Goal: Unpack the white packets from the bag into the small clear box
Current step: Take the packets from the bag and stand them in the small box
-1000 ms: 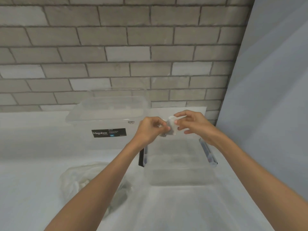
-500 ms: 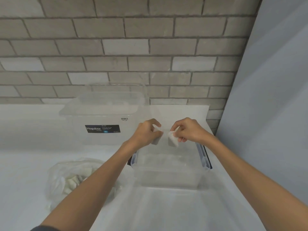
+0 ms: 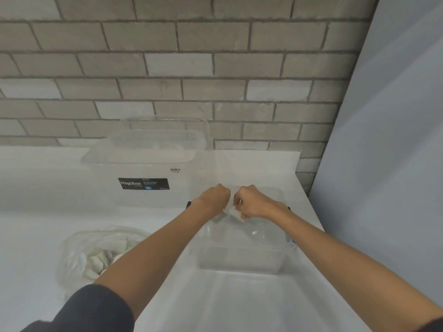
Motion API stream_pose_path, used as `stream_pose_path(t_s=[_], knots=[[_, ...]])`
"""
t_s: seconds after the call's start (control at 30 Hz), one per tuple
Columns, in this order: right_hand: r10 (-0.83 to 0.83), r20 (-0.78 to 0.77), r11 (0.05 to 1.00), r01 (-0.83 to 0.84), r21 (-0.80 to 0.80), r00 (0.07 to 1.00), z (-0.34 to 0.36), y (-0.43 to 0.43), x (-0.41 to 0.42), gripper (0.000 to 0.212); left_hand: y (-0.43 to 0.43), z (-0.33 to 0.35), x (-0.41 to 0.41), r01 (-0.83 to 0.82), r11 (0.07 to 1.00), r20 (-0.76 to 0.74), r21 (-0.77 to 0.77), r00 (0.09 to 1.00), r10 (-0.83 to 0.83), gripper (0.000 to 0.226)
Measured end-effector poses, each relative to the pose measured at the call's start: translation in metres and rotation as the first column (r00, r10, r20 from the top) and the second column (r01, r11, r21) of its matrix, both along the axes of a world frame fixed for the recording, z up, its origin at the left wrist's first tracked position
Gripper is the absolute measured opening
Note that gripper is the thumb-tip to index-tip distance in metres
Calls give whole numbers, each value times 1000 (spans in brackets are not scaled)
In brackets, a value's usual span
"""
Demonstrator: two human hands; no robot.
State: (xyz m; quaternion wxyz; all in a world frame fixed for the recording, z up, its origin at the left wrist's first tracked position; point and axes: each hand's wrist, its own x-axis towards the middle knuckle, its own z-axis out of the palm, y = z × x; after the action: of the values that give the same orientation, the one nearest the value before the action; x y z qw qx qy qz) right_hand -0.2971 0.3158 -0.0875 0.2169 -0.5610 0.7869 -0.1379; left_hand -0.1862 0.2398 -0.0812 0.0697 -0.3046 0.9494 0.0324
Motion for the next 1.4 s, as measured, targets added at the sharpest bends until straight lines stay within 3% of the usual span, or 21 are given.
stream_pose_path(t_s=[0.33, 0.63, 0.97, 1.1, 1.23, 1.4], knots=[[6, 1, 998, -6, 64, 1000, -13, -12, 2, 26, -2, -18, -2, 45, 972, 157, -231, 988, -8, 34], [-6, 77, 997, 0, 82, 997, -13, -17, 1, 21, -11, -22, 0, 123, 930, 235, -347, 971, -41, 30], [3, 43, 996, -6, 84, 999, -23, -26, 3, 24, -9, -23, -1, 242, 874, 375, -422, 924, -75, 22], [32, 3, 996, -32, 79, 999, -25, -27, 8, 22, -2, -22, 1, 264, 849, 369, -458, 925, -89, 19], [52, -74, 997, -48, 60, 996, -24, -28, 12, 32, 1, -18, 3, 254, 843, 350, -474, 933, -84, 36], [57, -90, 996, -50, 79, 994, -25, -28, 10, 19, 0, -9, 8, 191, 869, 290, -457, 955, -58, 22]])
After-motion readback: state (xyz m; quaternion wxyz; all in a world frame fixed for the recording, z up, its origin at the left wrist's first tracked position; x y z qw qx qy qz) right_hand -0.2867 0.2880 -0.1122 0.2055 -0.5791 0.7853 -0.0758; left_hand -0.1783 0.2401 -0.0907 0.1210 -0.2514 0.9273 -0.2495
